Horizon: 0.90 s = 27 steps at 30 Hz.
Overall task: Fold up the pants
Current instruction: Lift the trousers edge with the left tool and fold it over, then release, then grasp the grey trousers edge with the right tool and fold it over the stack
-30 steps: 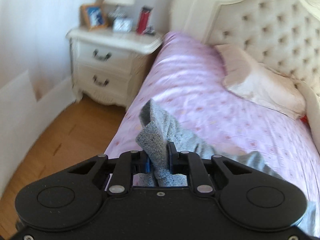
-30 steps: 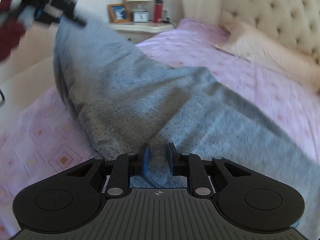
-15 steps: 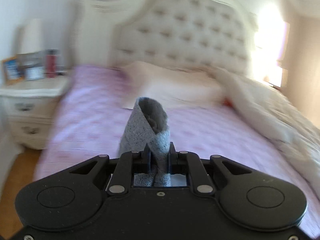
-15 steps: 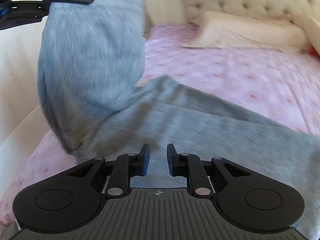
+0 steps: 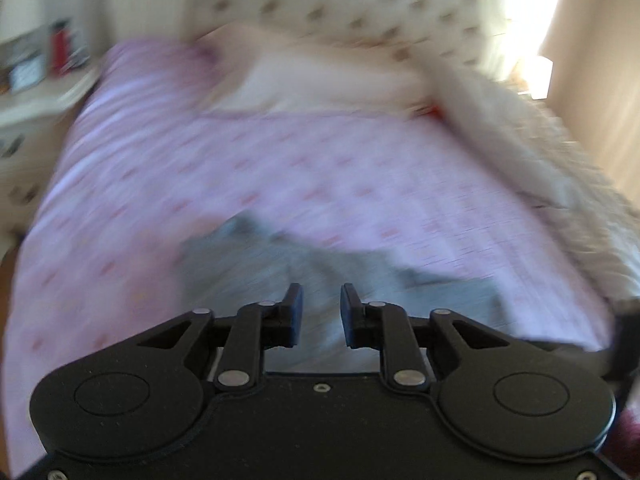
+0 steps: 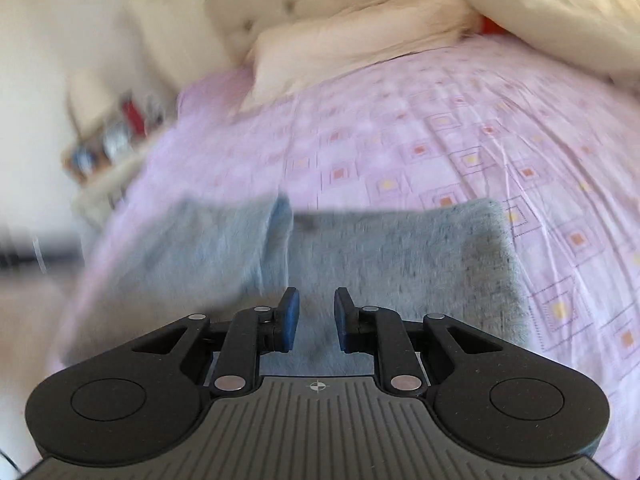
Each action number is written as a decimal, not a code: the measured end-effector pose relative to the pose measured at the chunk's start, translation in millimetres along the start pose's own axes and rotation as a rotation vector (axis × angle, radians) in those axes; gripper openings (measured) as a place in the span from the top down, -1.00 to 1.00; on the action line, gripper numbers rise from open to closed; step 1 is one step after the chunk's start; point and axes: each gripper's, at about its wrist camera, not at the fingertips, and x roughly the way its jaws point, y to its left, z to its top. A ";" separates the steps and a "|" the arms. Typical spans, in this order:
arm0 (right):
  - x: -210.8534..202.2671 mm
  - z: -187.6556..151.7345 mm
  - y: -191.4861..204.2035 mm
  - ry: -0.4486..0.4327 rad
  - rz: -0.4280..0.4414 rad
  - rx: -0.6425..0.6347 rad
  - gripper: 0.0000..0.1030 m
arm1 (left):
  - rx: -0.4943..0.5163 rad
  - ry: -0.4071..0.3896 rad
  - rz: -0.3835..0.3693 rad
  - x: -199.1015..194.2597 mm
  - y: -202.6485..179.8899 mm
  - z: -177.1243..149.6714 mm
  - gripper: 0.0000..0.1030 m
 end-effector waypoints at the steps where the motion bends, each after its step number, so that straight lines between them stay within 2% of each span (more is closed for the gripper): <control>1: 4.1 3.6 -0.1 0.008 0.033 0.022 0.37 | -0.018 0.021 0.037 0.6 7.7 -8.5 0.43; 4: 22.5 10.3 -1.5 0.066 0.133 0.073 0.15 | -0.049 0.082 0.124 4.2 28.3 -25.2 0.43; 5: 30.5 10.4 -2.4 0.094 0.152 0.101 0.10 | -0.048 0.105 0.146 4.5 28.9 -32.8 0.43; 7: 42.1 8.7 -5.1 0.152 0.156 0.158 -0.16 | -0.048 0.150 0.167 8.8 33.0 -44.3 0.43; 10: 42.1 2.4 1.9 0.160 0.148 0.163 -0.21 | -0.012 0.173 0.172 13.9 28.5 -52.1 0.42; 13: 38.0 1.7 13.5 0.177 0.141 0.118 -0.29 | 0.049 0.144 0.181 5.9 23.2 -53.2 0.38; 15: 38.8 3.9 18.7 0.181 0.128 0.083 -0.27 | 0.069 0.133 0.174 -3.2 21.2 -51.3 0.38; 17: 38.0 3.9 32.3 0.191 0.150 0.005 0.29 | 0.091 0.122 0.159 -11.4 20.7 -54.7 0.38; 18: 39.7 6.3 41.0 0.183 0.129 -0.051 0.61 | 0.108 0.110 0.139 -17.2 18.9 -58.8 0.39; 19: 36.3 9.2 51.0 0.161 0.113 -0.117 0.84 | 0.126 0.097 0.116 -20.9 17.4 -62.4 0.39; 21: 17.6 20.2 63.7 0.105 0.163 -0.166 0.85 | 0.186 0.061 0.058 -31.2 8.4 -71.5 0.40; 24: -12.3 47.8 79.2 0.039 0.240 -0.132 0.87 | 0.289 0.045 -0.069 -44.9 -13.8 -84.9 0.36; 27: -33.8 69.9 99.8 -0.015 0.259 -0.195 0.87 | 0.401 0.062 -0.118 -44.2 -45.2 -99.6 0.32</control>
